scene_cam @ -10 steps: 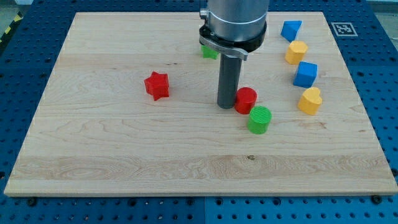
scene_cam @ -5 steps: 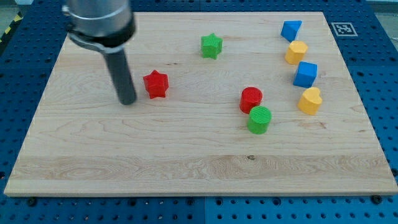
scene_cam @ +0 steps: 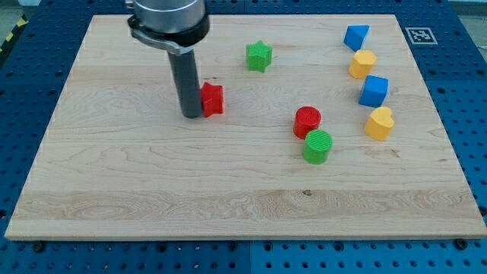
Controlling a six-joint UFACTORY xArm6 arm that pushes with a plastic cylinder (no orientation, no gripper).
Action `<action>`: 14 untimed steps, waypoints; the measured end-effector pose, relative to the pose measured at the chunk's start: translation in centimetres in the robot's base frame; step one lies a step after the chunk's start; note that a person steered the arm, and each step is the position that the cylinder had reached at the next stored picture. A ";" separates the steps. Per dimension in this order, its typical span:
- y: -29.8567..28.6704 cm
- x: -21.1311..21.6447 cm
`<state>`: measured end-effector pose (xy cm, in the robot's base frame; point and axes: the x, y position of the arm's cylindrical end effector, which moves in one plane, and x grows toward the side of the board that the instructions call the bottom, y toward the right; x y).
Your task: Slide red star above red circle
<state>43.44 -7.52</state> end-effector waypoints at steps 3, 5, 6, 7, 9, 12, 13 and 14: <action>3.8 -3.2; 1.6 -7.0; 2.8 -6.3; 4.8 -4.9; 8.7 -4.8; 12.3 -4.6; 13.3 -4.6; 12.7 -4.6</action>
